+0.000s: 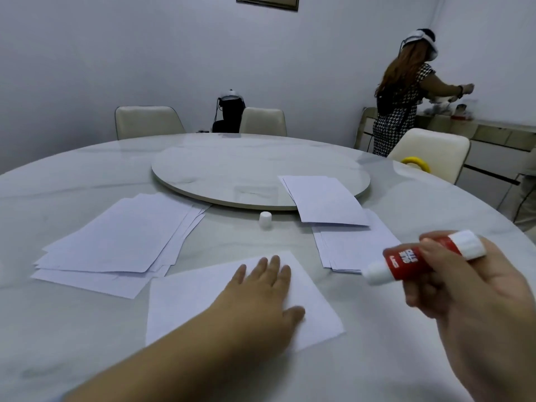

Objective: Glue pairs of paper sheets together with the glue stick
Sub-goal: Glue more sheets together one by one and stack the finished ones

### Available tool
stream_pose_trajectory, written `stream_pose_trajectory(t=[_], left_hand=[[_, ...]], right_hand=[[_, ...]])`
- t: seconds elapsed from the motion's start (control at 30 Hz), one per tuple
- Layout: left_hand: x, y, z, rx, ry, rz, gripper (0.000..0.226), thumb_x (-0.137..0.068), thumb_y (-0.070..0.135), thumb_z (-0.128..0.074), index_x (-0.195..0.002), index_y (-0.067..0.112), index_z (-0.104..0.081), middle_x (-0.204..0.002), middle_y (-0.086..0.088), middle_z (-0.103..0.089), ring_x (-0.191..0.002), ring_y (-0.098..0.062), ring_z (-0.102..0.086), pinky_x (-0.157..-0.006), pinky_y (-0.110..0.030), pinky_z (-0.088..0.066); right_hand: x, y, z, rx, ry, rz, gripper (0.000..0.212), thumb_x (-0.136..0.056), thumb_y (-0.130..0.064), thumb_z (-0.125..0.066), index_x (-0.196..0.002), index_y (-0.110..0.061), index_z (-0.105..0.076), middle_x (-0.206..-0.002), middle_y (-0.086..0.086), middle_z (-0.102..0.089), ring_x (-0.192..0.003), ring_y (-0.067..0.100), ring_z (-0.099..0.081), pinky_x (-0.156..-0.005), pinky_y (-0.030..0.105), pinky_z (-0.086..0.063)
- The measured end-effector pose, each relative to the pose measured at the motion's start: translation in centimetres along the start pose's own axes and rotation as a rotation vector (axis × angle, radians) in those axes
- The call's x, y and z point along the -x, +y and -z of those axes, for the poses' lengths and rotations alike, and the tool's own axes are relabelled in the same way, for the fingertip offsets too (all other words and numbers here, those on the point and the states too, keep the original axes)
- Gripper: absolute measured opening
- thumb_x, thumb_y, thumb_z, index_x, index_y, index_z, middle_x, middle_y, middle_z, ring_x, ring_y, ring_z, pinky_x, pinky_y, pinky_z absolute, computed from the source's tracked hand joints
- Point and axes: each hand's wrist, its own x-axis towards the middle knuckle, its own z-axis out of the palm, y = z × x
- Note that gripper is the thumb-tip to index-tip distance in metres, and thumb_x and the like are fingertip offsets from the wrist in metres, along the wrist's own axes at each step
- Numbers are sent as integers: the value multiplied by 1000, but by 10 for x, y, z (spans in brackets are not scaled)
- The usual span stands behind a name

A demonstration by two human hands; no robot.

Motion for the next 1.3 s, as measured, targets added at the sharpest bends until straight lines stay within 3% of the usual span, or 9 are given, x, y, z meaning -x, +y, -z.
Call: stream_pose_trajectory(t=[0.13,0.3,0.43,0.5,0.6,0.77,1.03,1.13,1.3], left_hand=[[6,0,0,130,146,-30,62,-95,52,-28,-150,31,-7,-158,15,1,-143,1,7,-110,-22,15],[3,2,-8,-3,134,-5,65,-97,52,-20,-150,27,7,-157,13,14,-143,-2,14,-117,-30,11],[3,2,-10,-9,149,-14,64,-97,52,-19,-150,27,8,-157,12,13,-143,-3,15,-117,-30,10],[3,2,-10,-8,157,-13,64,-97,51,-19,-150,27,7,-157,12,13,-143,-2,14,-117,-30,10],[2,2,-10,-10,150,-10,64,-97,50,-19,-150,27,7,-157,12,13,-143,-3,14,-117,-30,10],[1,2,-11,-14,155,-9,64,-97,50,-19,-150,27,8,-157,12,14,-143,-3,15,-117,-30,11],[1,2,-11,-14,146,-7,60,-98,48,-16,-149,29,10,-157,12,15,-143,-4,15,-117,-31,10],[1,2,-11,-12,146,-4,60,-98,47,-17,-149,29,9,-157,12,14,-143,-4,14,-118,-32,9],[1,2,-11,-10,142,0,61,-98,47,-18,-150,27,8,-157,12,14,-143,-4,13,-116,-30,11]], right_hand=[[-20,9,-18,148,-84,69,12,-85,-23,-68,-79,-31,-62,-73,11,-69,-49,15,-56,-43,17,-44],[-45,43,-46,349,-261,72,11,-91,-17,-61,-84,-22,-55,-72,0,-69,-52,7,-58,-49,18,-46],[-48,64,-61,505,-436,88,7,-93,-18,-58,-90,-18,-52,-74,-4,-67,-59,-2,-62,-57,12,-45],[-49,69,-64,557,-476,100,7,-94,-21,-57,-90,-19,-50,-77,-3,-67,-63,1,-63,-58,15,-46],[-50,72,-65,638,-485,106,9,-94,-25,-56,-89,-22,-49,-81,-2,-67,-70,9,-62,-65,31,-52],[-51,73,-64,686,-479,124,10,-94,-27,-56,-90,-23,-48,-78,-7,-64,-69,-1,-59,-57,13,-43],[-39,56,-50,730,-474,87,15,-90,-32,-57,-84,-20,-50,-66,-5,-58,-53,4,-51,-51,19,-41],[-21,43,-41,728,-494,100,16,-87,-35,-57,-79,-22,-50,-74,-11,-61,-58,2,-52,-52,15,-41],[11,22,-22,702,-511,78,27,-72,-56,-47,-83,-32,-51,-79,-7,-64,-66,11,-58,-55,23,-44]])
